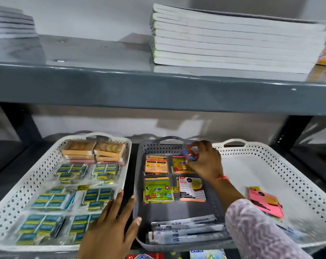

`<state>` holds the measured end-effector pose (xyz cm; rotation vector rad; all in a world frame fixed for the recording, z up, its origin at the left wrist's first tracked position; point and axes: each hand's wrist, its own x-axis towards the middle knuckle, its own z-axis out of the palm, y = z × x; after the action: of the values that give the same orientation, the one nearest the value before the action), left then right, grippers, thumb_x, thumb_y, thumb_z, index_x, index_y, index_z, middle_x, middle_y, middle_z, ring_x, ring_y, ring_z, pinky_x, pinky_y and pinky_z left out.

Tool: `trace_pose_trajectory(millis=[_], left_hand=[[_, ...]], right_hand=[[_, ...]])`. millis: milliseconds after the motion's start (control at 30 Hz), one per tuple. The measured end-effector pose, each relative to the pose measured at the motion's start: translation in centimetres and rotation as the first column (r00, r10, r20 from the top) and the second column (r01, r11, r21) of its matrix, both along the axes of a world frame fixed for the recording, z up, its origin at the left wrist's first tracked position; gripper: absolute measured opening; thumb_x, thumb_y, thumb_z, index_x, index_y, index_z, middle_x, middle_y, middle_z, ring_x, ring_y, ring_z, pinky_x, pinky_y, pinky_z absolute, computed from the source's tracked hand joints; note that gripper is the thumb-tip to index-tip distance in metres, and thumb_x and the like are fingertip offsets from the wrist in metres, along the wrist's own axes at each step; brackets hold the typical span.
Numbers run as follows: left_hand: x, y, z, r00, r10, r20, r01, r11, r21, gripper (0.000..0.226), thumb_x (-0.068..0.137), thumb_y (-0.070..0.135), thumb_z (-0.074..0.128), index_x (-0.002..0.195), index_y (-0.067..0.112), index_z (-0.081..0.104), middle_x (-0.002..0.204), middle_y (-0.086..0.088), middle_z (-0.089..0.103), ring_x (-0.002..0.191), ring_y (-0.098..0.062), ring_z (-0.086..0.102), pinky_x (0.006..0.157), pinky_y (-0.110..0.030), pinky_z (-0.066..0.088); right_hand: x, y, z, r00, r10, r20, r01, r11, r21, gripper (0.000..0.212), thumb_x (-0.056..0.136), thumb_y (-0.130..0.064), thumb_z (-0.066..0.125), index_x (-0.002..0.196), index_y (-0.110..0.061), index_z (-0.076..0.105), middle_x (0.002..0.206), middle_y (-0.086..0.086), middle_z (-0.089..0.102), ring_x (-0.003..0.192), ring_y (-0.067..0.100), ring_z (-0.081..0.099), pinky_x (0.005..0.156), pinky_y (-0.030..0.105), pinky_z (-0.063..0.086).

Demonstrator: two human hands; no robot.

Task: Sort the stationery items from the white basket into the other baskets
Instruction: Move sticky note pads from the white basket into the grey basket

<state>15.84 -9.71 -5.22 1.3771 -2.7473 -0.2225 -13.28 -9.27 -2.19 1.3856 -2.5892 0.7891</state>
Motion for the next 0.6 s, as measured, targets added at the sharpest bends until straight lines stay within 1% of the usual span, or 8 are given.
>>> trace_pose_trajectory(millis=[100, 167, 267, 367, 433, 467, 533, 600], left_hand=[[-0.1, -0.2, 0.0, 1.000, 0.005, -0.016, -0.005, 1.000, -0.012, 0.070, 0.090, 0.056, 0.007, 0.106, 0.025, 0.068, 0.114, -0.006, 0.067, 0.085, -0.024, 0.069, 0.037, -0.036, 0.051], [-0.2, -0.3, -0.1, 0.999, -0.005, -0.042, 0.005, 1.000, -0.006, 0.065, 0.090, 0.057, 0.008, 0.111, 0.028, 0.062, 0.115, -0.006, 0.066, 0.085, -0.023, 0.069, 0.037, -0.035, 0.051], [-0.3, -0.5, -0.4, 0.997, -0.015, -0.080, 0.013, 1.000, -0.017, 0.064, 0.089, 0.058, 0.008, 0.113, 0.028, 0.059, 0.117, -0.006, 0.065, 0.085, -0.023, 0.069, 0.036, -0.034, 0.051], [-0.4, -0.5, -0.4, 0.994, -0.024, -0.105, 0.017, 0.997, -0.074, 0.059, 0.089, 0.058, 0.008, 0.116, 0.029, 0.051, 0.117, -0.006, 0.065, 0.085, -0.024, 0.069, 0.036, -0.033, 0.050], [-0.5, -0.7, -0.6, 0.993, -0.029, -0.112, 0.019, 0.996, -0.091, 0.057, 0.089, 0.059, 0.008, 0.118, 0.029, 0.047, 0.118, -0.006, 0.064, 0.085, -0.024, 0.069, 0.036, -0.033, 0.050], [-0.5, -0.7, -0.7, 0.993, -0.028, -0.111, 0.017, 0.995, -0.095, 0.057, 0.089, 0.059, 0.008, 0.118, 0.029, 0.046, 0.118, -0.007, 0.064, 0.085, -0.024, 0.069, 0.036, -0.034, 0.051], [-0.5, -0.8, -0.9, 0.994, -0.028, -0.104, 0.017, 0.994, -0.106, 0.057, 0.089, 0.060, 0.008, 0.119, 0.029, 0.046, 0.118, -0.007, 0.064, 0.085, -0.025, 0.069, 0.035, -0.034, 0.051], [-0.6, -1.0, -0.9, 0.995, -0.028, -0.097, 0.016, 0.992, -0.122, 0.057, 0.089, 0.060, 0.008, 0.119, 0.029, 0.046, 0.118, -0.008, 0.064, 0.085, -0.025, 0.069, 0.035, -0.034, 0.051]], right_hand=[[0.8, -2.2, -0.8, 0.998, -0.038, 0.050, 0.035, 0.997, 0.065, 0.061, 0.068, -0.033, 0.070, 0.124, -0.016, 0.054, 0.132, 0.015, 0.051, 0.118, 0.038, 0.051, 0.099, 0.042, 0.043], [0.6, -3.2, -1.8, 0.979, -0.098, 0.178, 0.080, 0.991, 0.109, 0.062, 0.076, -0.036, 0.065, 0.130, -0.013, 0.047, 0.138, 0.018, 0.044, 0.122, 0.040, 0.047, 0.101, 0.043, 0.041], [0.1, -4.2, -3.4, 0.936, -0.085, 0.341, -0.021, 0.955, 0.296, 0.065, 0.084, -0.049, 0.054, 0.138, -0.016, 0.040, 0.145, 0.019, 0.034, 0.129, 0.042, 0.040, 0.108, 0.046, 0.037], [-0.4, -3.9, -4.3, 0.903, -0.066, 0.424, -0.078, 0.946, 0.314, 0.057, 0.081, -0.048, 0.058, 0.130, -0.021, 0.051, 0.140, 0.017, 0.043, 0.126, 0.038, 0.046, 0.109, 0.042, 0.038], [-1.3, -3.8, -5.0, 0.885, -0.068, 0.461, -0.070, 0.959, 0.276, 0.062, 0.071, -0.047, 0.064, 0.127, -0.024, 0.053, 0.136, 0.014, 0.050, 0.120, 0.034, 0.053, 0.106, 0.040, 0.043], [-2.0, -3.8, -5.4, 0.876, -0.055, 0.480, -0.079, 0.964, 0.256, 0.064, 0.064, -0.043, 0.066, 0.124, -0.025, 0.055, 0.132, 0.012, 0.054, 0.115, 0.031, 0.057, 0.103, 0.039, 0.046], [-2.8, -4.0, -5.8, 0.867, -0.029, 0.498, -0.126, 0.953, 0.275, 0.063, 0.058, -0.025, 0.066, 0.120, -0.024, 0.057, 0.123, 0.011, 0.061, 0.104, 0.027, 0.062, 0.095, 0.039, 0.052], [-2.9, -4.0, -5.6, 0.885, 0.001, 0.465, -0.175, 0.928, 0.330, 0.058, 0.064, -0.009, 0.063, 0.121, -0.019, 0.056, 0.117, 0.011, 0.065, 0.099, 0.027, 0.064, 0.088, 0.037, 0.054]])
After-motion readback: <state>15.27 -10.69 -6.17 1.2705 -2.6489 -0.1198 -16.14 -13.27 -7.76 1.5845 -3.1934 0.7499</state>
